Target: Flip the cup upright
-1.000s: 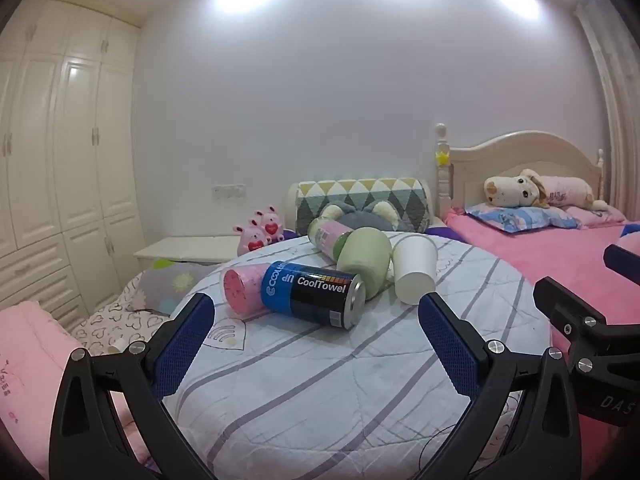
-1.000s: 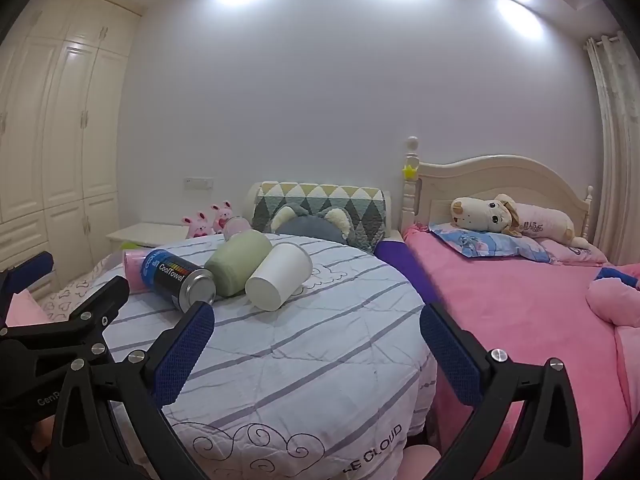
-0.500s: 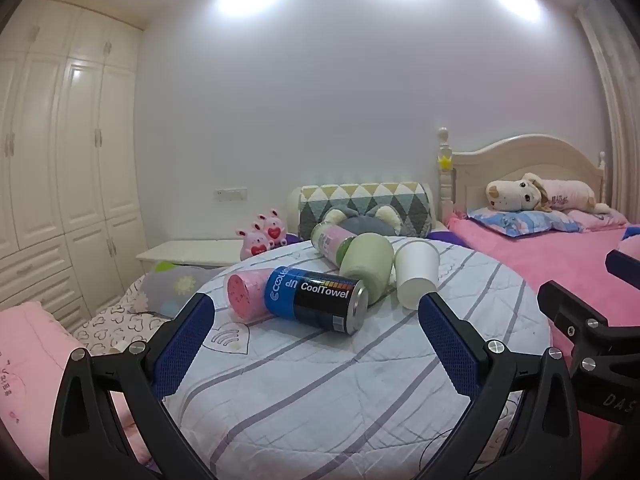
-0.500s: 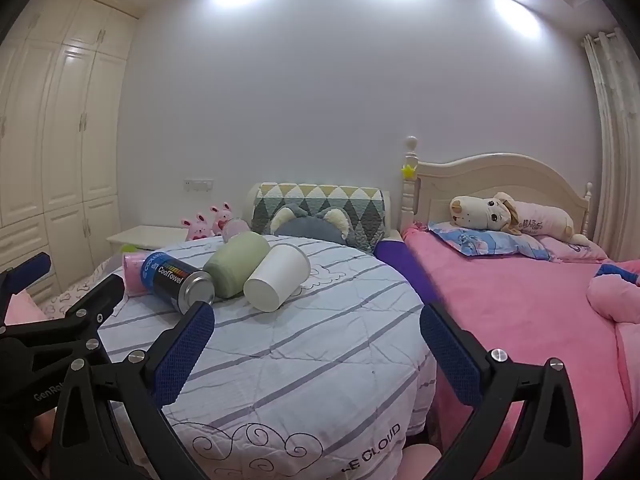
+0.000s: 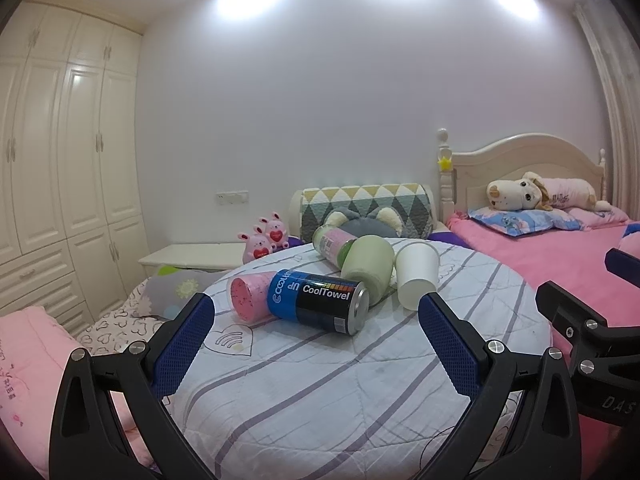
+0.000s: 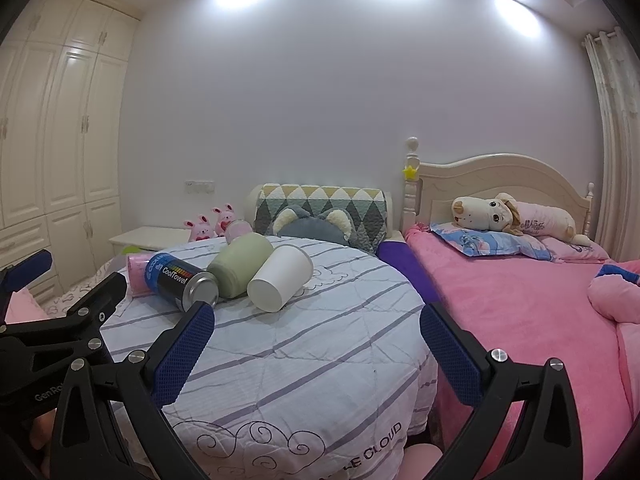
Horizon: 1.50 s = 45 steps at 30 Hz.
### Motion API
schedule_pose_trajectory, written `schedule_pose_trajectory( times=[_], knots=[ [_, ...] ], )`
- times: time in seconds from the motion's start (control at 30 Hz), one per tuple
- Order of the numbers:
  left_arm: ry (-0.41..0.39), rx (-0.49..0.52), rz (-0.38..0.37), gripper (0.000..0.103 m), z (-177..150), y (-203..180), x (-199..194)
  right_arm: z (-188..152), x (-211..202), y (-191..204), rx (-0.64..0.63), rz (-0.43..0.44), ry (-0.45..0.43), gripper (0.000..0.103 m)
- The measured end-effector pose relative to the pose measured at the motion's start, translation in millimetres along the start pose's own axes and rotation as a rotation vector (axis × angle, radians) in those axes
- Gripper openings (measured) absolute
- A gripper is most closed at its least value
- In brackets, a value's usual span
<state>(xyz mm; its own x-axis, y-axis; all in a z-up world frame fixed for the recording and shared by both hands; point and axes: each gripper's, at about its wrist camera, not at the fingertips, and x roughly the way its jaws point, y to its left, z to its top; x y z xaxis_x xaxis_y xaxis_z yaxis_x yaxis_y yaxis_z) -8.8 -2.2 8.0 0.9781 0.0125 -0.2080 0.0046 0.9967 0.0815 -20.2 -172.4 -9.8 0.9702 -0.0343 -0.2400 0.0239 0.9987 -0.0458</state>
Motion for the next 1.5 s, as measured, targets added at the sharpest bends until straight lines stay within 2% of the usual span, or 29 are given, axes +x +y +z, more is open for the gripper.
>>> schedule_pose_trajectory(
  times=[0.7,0.97,1.23,1.5],
  knots=[
    [0.005,0.002,0.000,0.103,-1,-2,0,-2,3,2,-0.005,0.011,0.010,0.103],
    [0.029,-0.004,0.004,0.103,4,-3,17,2,11,-2,-0.013,0.014,0.029,0.103],
    [0.078,-0.020,0.026,0.103,11,3,39,20,32,-5,-0.023,0.025,0.045,0.103],
    [0.135,-0.090,-0.011,0.103,22,21,75,44,65,1,-0.056,0.030,0.053,0.103]
  ],
)
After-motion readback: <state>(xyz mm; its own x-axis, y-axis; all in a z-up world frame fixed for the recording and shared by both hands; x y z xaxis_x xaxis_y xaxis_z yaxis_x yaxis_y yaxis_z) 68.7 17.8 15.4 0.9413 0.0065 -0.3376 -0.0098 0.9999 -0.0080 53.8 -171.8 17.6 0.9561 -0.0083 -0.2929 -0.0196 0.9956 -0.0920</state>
